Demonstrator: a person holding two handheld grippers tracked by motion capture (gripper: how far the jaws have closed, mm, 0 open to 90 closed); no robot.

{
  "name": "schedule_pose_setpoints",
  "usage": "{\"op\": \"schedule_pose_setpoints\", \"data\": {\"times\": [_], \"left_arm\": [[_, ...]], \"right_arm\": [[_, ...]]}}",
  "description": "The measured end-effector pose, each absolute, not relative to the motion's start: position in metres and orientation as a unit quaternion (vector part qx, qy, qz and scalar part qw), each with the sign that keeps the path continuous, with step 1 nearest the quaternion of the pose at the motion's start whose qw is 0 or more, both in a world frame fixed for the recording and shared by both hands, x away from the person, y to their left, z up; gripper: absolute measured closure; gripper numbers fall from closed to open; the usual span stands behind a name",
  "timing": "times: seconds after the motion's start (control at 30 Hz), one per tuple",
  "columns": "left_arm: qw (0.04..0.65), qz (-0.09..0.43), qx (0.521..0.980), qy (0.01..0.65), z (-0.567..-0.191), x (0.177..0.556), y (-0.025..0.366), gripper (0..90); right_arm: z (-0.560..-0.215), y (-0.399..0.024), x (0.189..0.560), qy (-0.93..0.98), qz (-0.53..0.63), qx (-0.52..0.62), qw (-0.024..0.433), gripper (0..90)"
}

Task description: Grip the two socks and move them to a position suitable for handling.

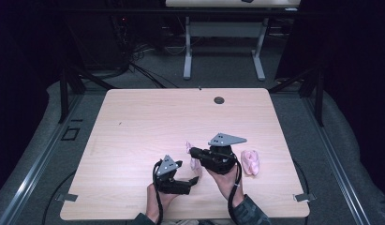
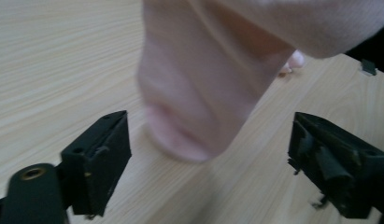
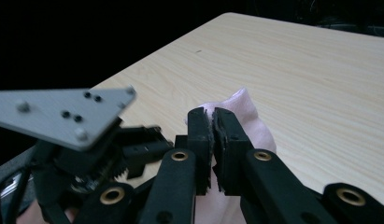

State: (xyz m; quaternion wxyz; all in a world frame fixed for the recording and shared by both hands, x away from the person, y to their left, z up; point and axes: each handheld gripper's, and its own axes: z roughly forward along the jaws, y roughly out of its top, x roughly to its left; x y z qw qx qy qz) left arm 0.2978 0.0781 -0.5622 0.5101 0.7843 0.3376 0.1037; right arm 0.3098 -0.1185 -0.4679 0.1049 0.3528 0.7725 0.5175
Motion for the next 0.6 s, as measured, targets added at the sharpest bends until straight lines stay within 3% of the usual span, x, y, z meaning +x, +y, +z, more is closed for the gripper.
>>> {"op": "schedule_pose_setpoints", "data": {"times": [0.17,0.27,0.33,0.5,0.6], "left_arm": [[0.505,0.133,0.774,0.357,-0.563,0.301,0.068,31.7],[0.493,0.143,0.774,0.370,-0.563,0.305,0.068,53.0],[0.484,0.149,0.778,0.373,-0.564,0.306,0.070,72.9],[0.454,0.194,0.782,0.381,-0.557,0.303,0.083,86.3],[0.432,0.231,0.789,0.370,-0.545,0.298,0.090,88.3]], "right_arm": [[-0.465,-0.116,0.308,0.768,0.526,0.349,0.107,85.7],[-0.464,-0.117,0.307,0.768,0.526,0.349,0.108,85.7],[-0.463,-0.122,0.306,0.766,0.528,0.351,0.107,85.7],[-0.461,-0.132,0.304,0.761,0.531,0.357,0.108,85.7],[-0.465,-0.140,0.304,0.760,0.529,0.364,0.103,85.8]]}}
